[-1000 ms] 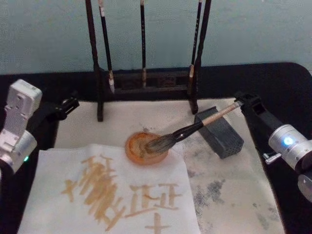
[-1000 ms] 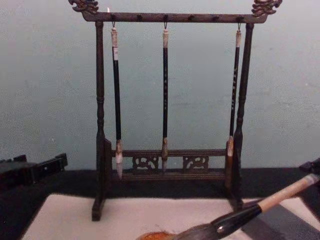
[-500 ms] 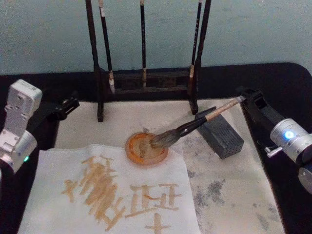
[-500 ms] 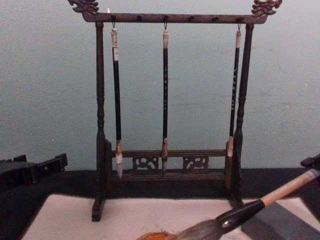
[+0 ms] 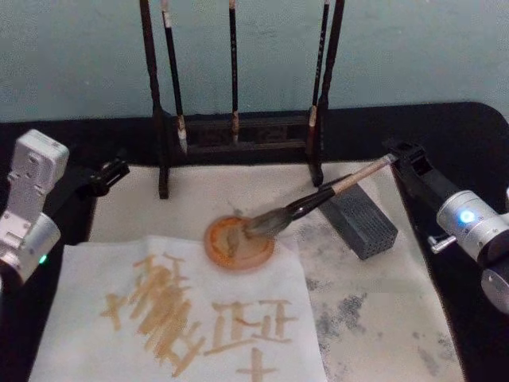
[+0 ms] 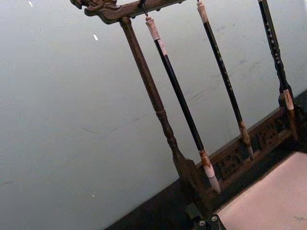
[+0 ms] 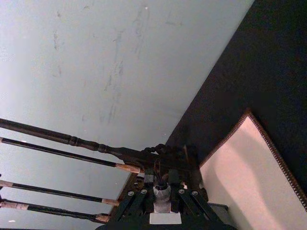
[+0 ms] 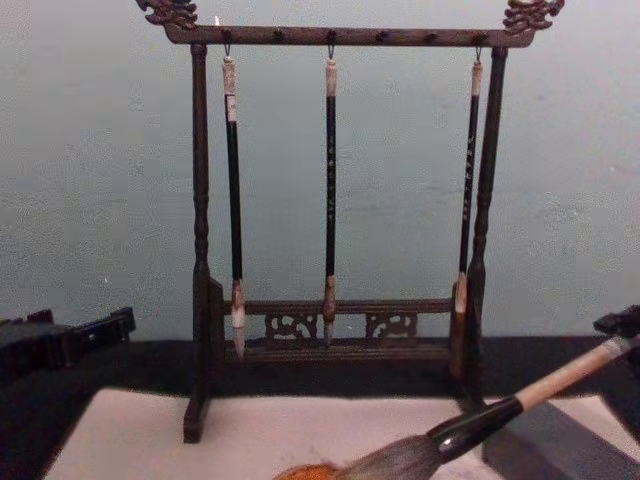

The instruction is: Pick up the brush from the inkstone, write on the paper, then place the brush back to its original position.

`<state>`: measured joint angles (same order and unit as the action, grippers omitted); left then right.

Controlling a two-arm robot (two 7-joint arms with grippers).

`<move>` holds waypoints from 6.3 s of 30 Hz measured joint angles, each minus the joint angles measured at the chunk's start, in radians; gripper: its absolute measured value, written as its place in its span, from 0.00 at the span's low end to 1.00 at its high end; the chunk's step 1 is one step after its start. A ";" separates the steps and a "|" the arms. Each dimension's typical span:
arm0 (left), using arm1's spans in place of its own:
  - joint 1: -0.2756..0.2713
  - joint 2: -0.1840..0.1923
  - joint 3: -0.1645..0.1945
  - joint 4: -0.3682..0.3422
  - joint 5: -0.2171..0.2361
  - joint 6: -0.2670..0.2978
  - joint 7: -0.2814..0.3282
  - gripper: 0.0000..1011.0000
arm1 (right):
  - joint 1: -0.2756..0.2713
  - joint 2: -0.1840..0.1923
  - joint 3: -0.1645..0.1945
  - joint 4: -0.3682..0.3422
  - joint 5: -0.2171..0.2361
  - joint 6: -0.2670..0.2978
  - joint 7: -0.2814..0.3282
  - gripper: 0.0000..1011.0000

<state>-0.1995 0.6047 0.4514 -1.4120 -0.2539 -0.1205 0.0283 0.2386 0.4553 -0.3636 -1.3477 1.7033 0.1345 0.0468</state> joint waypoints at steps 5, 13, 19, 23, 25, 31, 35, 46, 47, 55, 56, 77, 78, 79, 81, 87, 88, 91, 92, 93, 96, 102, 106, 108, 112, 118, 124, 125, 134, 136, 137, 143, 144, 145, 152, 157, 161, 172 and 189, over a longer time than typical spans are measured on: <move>0.000 0.000 0.000 0.000 0.000 0.000 0.000 0.99 | 0.008 0.001 -0.012 0.008 0.008 -0.009 0.004 0.18; 0.000 0.000 0.000 0.000 0.000 0.000 0.000 0.99 | 0.019 0.005 -0.027 0.019 0.019 -0.020 0.008 0.18; 0.000 0.000 0.000 0.000 0.000 0.000 0.000 0.99 | 0.022 0.009 -0.037 0.025 0.032 -0.029 0.008 0.18; 0.000 0.000 0.000 0.000 0.000 0.000 0.000 0.99 | 0.021 0.011 -0.041 0.028 0.046 -0.038 0.008 0.18; 0.000 0.000 0.000 0.000 0.000 0.000 0.000 0.99 | 0.020 0.012 -0.044 0.030 0.050 -0.040 0.008 0.18; 0.000 0.000 0.000 0.000 0.000 0.000 0.000 0.99 | 0.016 0.017 -0.052 0.033 0.065 -0.050 0.012 0.18; 0.000 0.000 0.000 0.000 0.000 0.000 0.000 0.99 | 0.013 0.020 -0.056 0.034 0.075 -0.058 0.015 0.18; 0.000 0.000 0.000 0.000 0.000 0.000 0.000 0.99 | 0.012 0.024 -0.064 0.035 0.085 -0.070 0.009 0.18; 0.000 0.000 0.000 0.000 0.000 0.000 0.000 0.99 | 0.012 0.024 -0.064 0.035 0.085 -0.070 0.009 0.18; 0.000 0.000 0.000 0.000 0.000 0.000 0.000 0.99 | 0.012 0.024 -0.062 0.034 0.085 -0.068 0.009 0.18; 0.000 0.000 0.000 0.000 0.000 0.000 0.000 0.99 | 0.012 0.024 -0.062 0.034 0.085 -0.068 0.009 0.18; 0.000 0.000 0.000 0.000 0.000 0.000 0.000 0.99 | 0.012 0.022 -0.060 0.034 0.083 -0.066 0.009 0.75; 0.000 0.000 0.000 0.000 0.000 0.000 0.000 0.99 | 0.012 0.022 -0.060 0.034 0.082 -0.065 0.009 0.79; 0.000 0.000 0.000 0.000 0.000 0.000 0.000 0.99 | 0.012 0.022 -0.060 0.034 0.082 -0.065 0.009 0.80; 0.000 0.000 0.000 0.000 0.000 0.000 0.000 0.99 | 0.012 0.022 -0.060 0.034 0.082 -0.065 0.010 0.88; 0.000 0.000 0.000 0.000 0.000 0.000 0.000 0.99 | 0.012 0.022 -0.060 0.034 0.082 -0.065 0.009 1.00; 0.000 0.000 0.000 0.000 0.000 0.000 0.000 0.99 | 0.011 0.023 -0.061 0.033 0.082 -0.065 0.009 1.00; 0.000 0.000 0.000 0.000 0.000 0.000 0.000 0.99 | -0.001 0.033 -0.067 0.002 0.085 -0.071 -0.003 1.00; 0.000 0.000 0.000 0.000 0.000 0.000 0.000 0.99 | -0.009 0.038 -0.069 -0.016 0.090 -0.077 -0.012 1.00; 0.000 0.000 0.000 0.000 0.000 0.000 0.000 0.99 | -0.015 0.041 -0.069 -0.026 0.093 -0.081 -0.016 1.00; 0.000 0.000 0.000 0.000 0.000 0.000 0.000 0.99 | -0.039 0.053 -0.071 -0.070 0.101 -0.102 -0.040 1.00; 0.000 0.000 0.000 0.000 0.000 0.000 0.000 0.99 | -0.092 0.090 -0.083 -0.176 0.076 -0.173 -0.108 1.00; 0.000 0.000 0.000 0.000 0.000 0.000 0.000 0.99 | -0.130 0.131 -0.091 -0.266 0.023 -0.235 -0.166 1.00; 0.000 0.000 0.000 0.000 0.000 0.000 0.000 0.99 | -0.140 0.148 -0.094 -0.297 -0.005 -0.250 -0.191 1.00; 0.000 0.000 0.000 0.000 0.000 0.000 0.000 0.99 | -0.143 0.204 -0.123 -0.373 -0.119 -0.273 -0.266 1.00; 0.000 0.000 0.000 0.000 0.000 0.000 0.000 0.99 | -0.047 0.311 -0.230 -0.460 -0.408 -0.180 -0.382 1.00; 0.000 0.000 0.000 0.000 0.000 0.000 0.000 0.99 | 0.060 0.346 -0.304 -0.471 -0.530 -0.029 -0.366 1.00; 0.000 0.000 0.000 0.000 0.000 0.000 0.000 0.99 | 0.091 0.346 -0.325 -0.470 -0.560 0.012 -0.365 1.00; 0.000 0.000 0.000 0.000 0.000 0.000 0.000 0.99 | 0.193 0.288 -0.428 -0.408 -0.768 0.124 -0.413 1.00; 0.000 0.000 0.000 0.000 0.000 0.000 0.000 0.99 | 0.192 0.276 -0.437 -0.391 -0.798 0.105 -0.415 1.00; 0.000 0.000 0.000 0.000 0.000 0.000 0.000 0.99 | 0.187 0.267 -0.440 -0.377 -0.820 0.080 -0.414 1.00; 0.000 0.000 0.000 0.000 0.000 0.000 0.000 0.99 | 0.160 0.246 -0.448 -0.339 -0.875 -0.006 -0.390 1.00; 0.000 0.000 0.000 0.000 0.000 0.000 0.000 0.99 | 0.157 0.244 -0.448 -0.334 -0.881 -0.018 -0.385 1.00; 0.000 0.000 0.000 0.000 0.000 0.000 0.000 0.99 | 0.153 0.243 -0.448 -0.331 -0.885 -0.028 -0.380 1.00; 0.000 0.000 0.000 0.000 0.000 0.000 0.000 0.99 | 0.127 0.225 -0.455 -0.296 -0.944 -0.104 -0.345 1.00; 0.000 0.000 0.000 0.000 0.000 0.000 0.000 0.99 | 0.108 0.217 -0.447 -0.278 -0.963 -0.146 -0.338 1.00; 0.000 0.000 0.000 0.000 0.000 0.000 0.000 0.99 | 0.095 0.215 -0.430 -0.270 -0.970 -0.171 -0.335 1.00; 0.000 0.000 0.000 0.000 0.000 0.000 0.000 0.99 | 0.058 0.217 -0.381 -0.284 -0.959 -0.202 -0.331 1.00; 0.000 0.000 0.000 0.000 0.000 0.000 0.000 0.99 | 0.044 0.213 -0.364 -0.286 -0.939 -0.213 -0.323 1.00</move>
<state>-0.1995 0.6047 0.4514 -1.4120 -0.2539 -0.1205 0.0283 0.2830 0.6679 -0.7276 -1.6341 0.7640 -0.0787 -0.2766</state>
